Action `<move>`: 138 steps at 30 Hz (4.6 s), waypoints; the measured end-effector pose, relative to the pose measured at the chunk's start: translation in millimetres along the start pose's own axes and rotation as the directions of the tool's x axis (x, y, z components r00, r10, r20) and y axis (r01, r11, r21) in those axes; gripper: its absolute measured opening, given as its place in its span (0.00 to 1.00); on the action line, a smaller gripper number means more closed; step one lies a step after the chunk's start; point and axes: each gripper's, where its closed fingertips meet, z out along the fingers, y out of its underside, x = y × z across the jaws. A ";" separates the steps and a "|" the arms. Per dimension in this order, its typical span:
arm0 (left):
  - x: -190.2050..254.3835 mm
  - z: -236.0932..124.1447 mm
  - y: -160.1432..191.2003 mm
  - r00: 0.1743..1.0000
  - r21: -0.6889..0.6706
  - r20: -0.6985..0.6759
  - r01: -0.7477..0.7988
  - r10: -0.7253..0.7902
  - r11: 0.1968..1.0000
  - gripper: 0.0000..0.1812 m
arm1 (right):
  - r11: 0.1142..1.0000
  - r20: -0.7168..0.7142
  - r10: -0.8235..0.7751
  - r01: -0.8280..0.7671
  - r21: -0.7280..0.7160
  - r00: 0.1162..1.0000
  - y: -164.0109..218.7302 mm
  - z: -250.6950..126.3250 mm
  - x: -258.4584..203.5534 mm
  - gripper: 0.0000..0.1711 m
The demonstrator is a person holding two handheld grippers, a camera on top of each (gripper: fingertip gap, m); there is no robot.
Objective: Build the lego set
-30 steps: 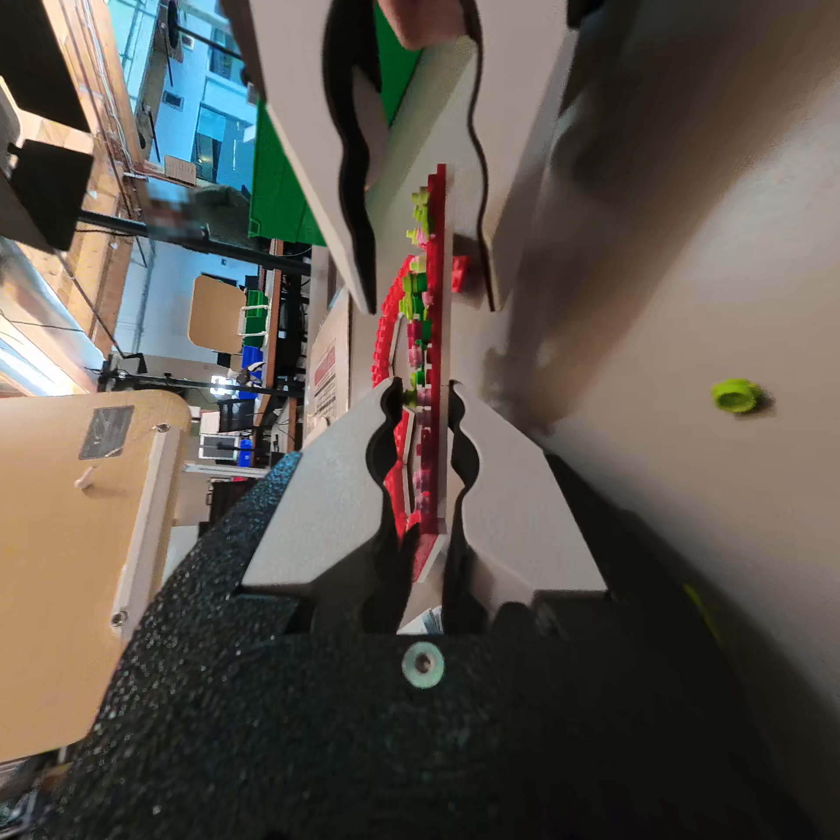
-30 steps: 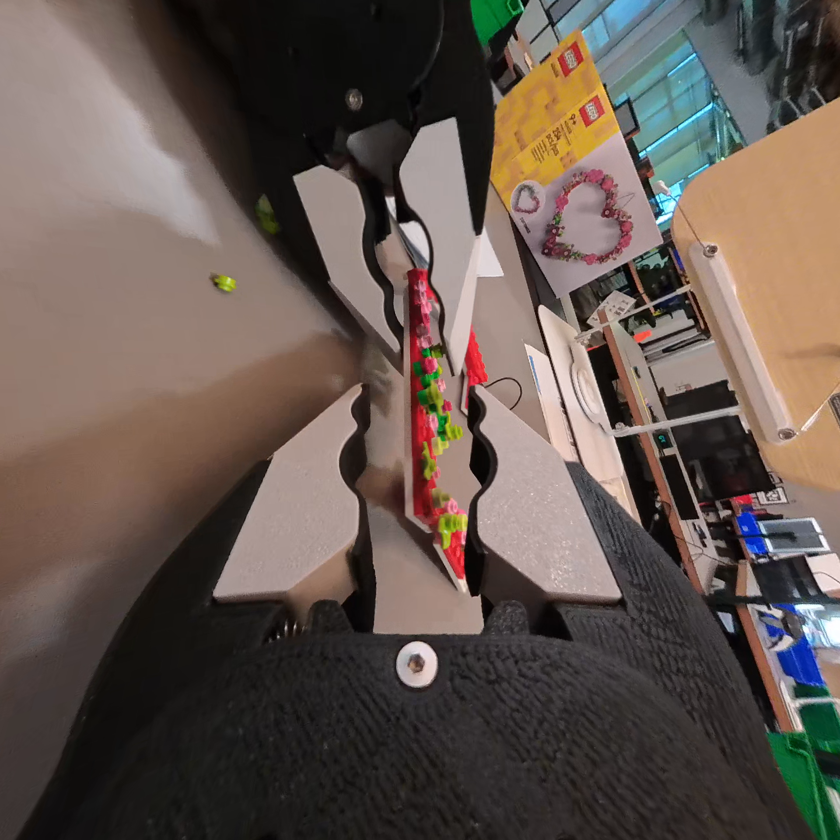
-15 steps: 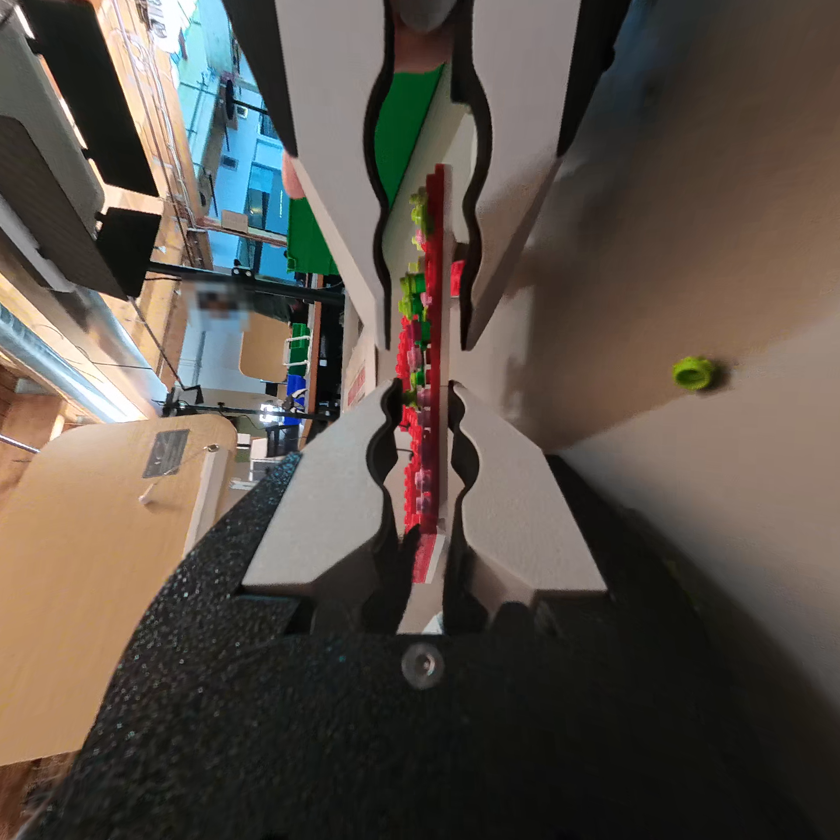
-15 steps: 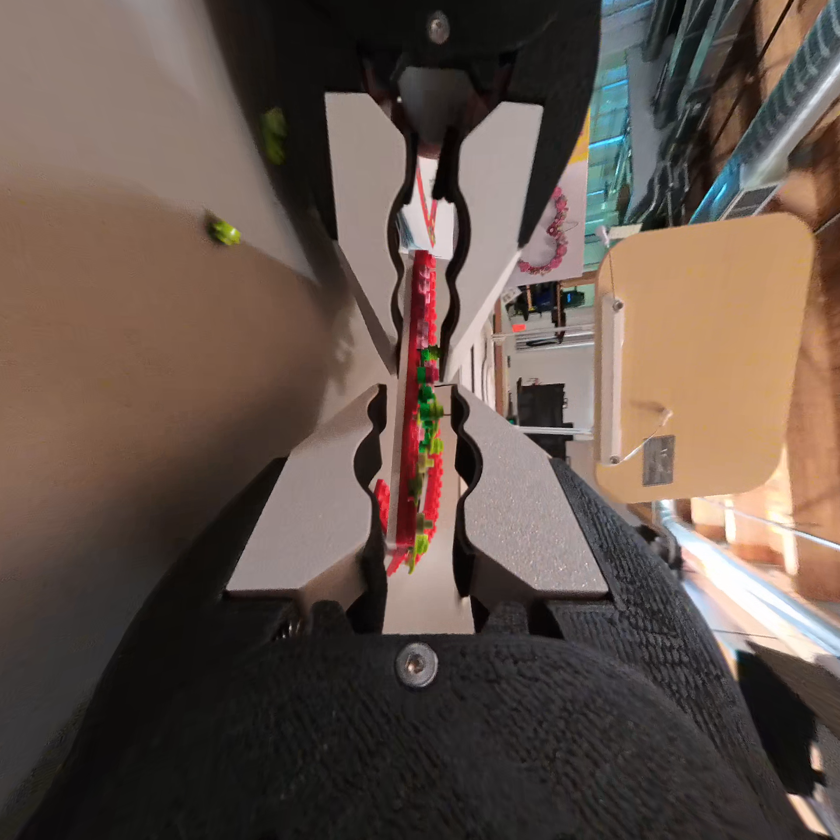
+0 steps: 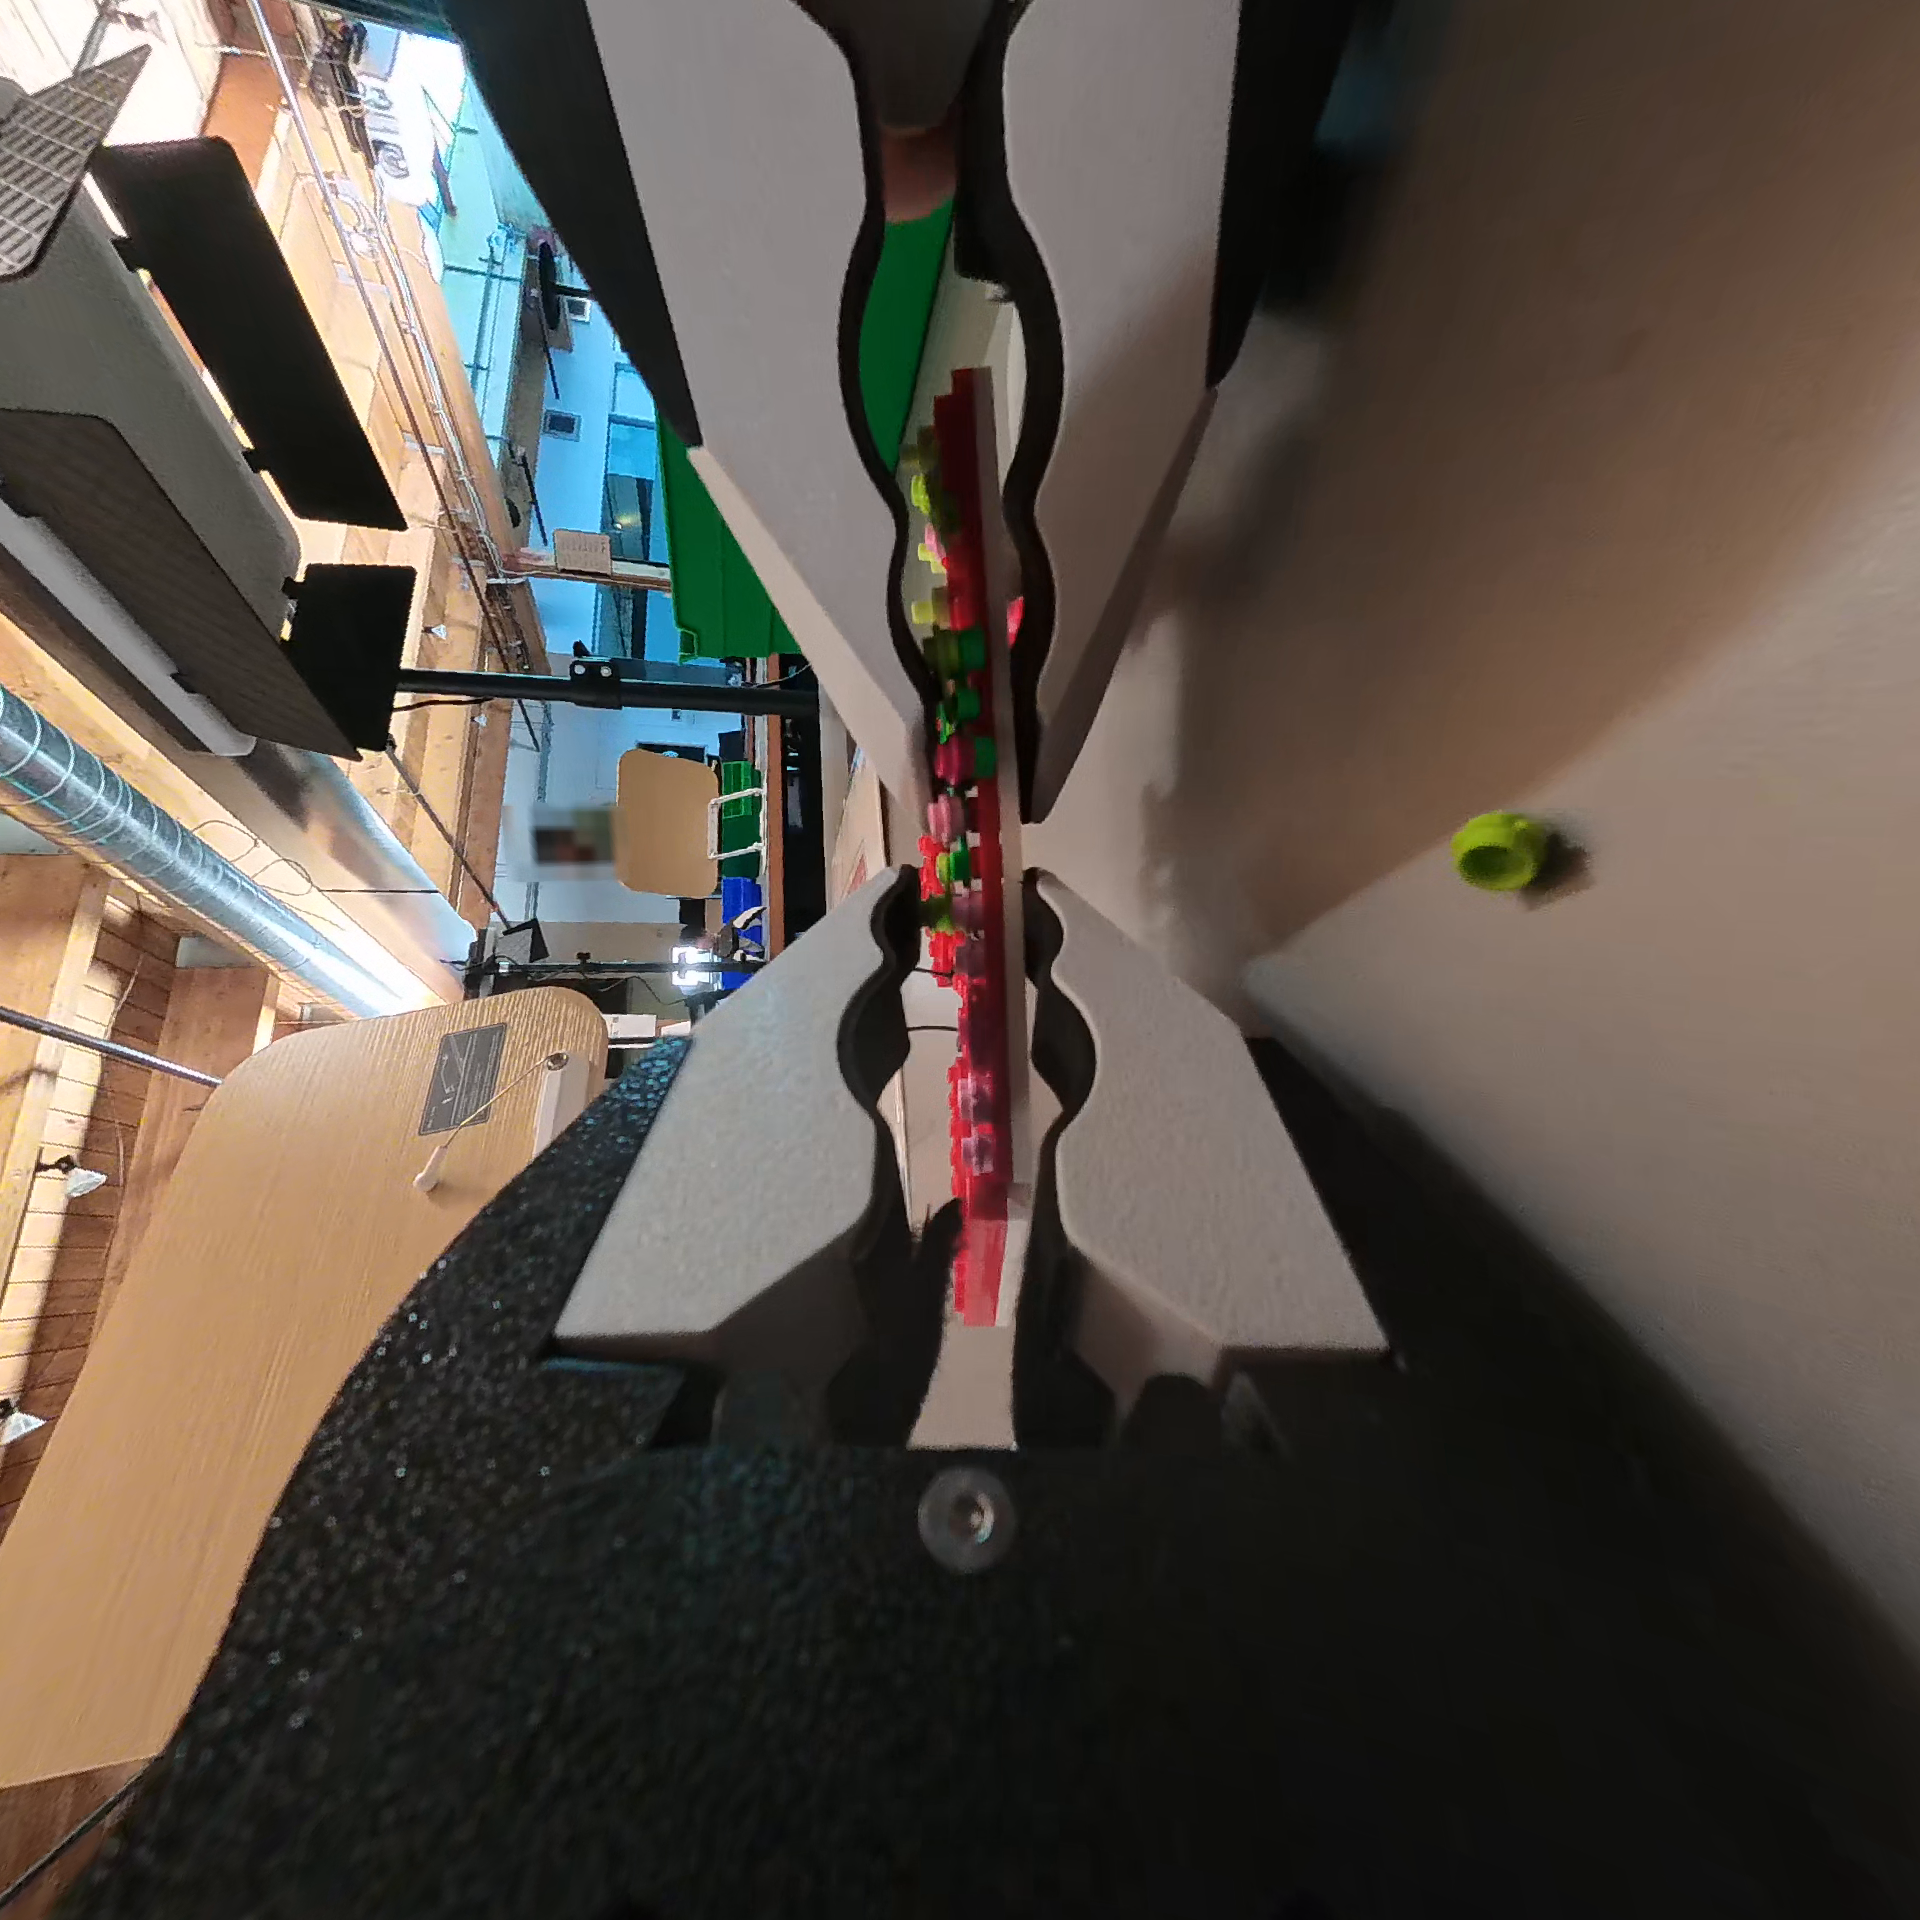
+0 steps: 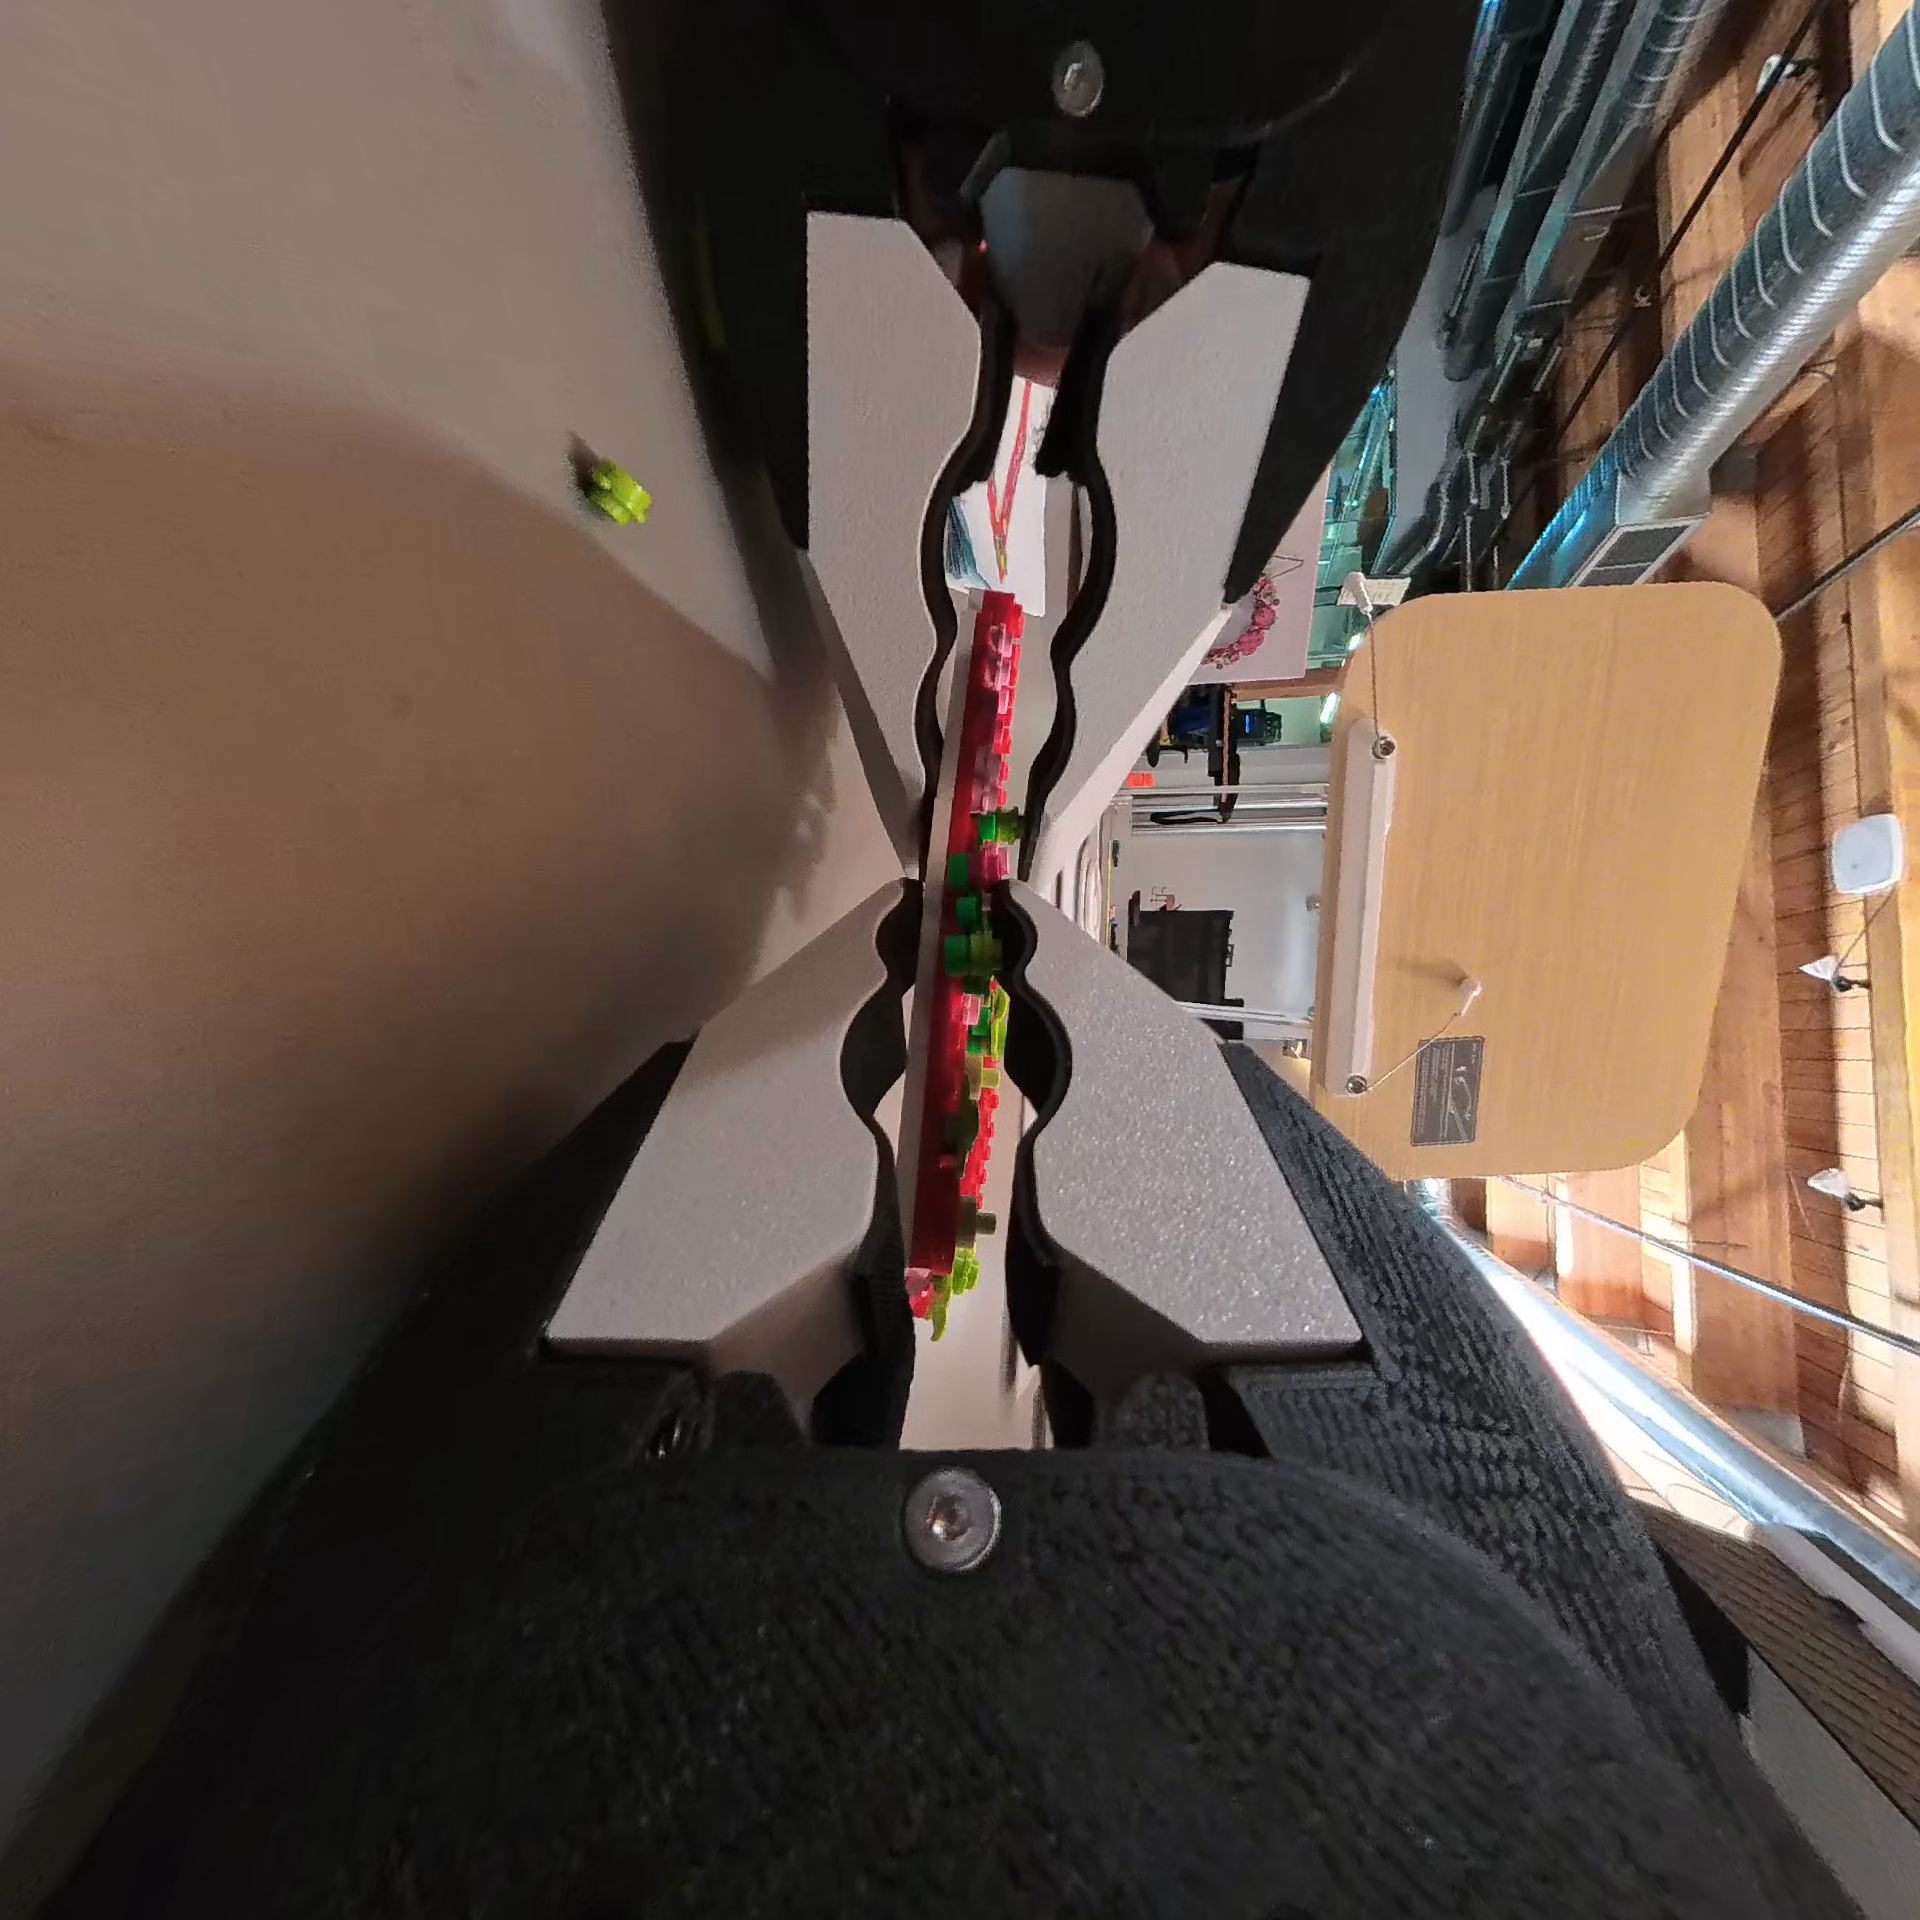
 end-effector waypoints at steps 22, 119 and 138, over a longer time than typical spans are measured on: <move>11.4 -3.4 -2.0 0.986 -0.024 -0.124 0.107 -0.110 0.994 0.16 | 0.987 0.051 0.139 -0.134 -0.085 0.989 22.2 -18.1 -13.0 0.17; -66.6 -133.5 52.0 0.434 0.217 0.295 0.837 -0.851 0.502 0.23 | 0.588 0.639 0.675 -0.792 -0.163 0.369 17.4 -60.4 -19.6 0.15; -65.7 -127.0 39.9 0.449 0.227 0.261 0.832 -0.854 0.507 0.23 | 0.412 0.438 0.868 -0.833 -0.370 0.235 70.7 -39.6 -29.7 0.44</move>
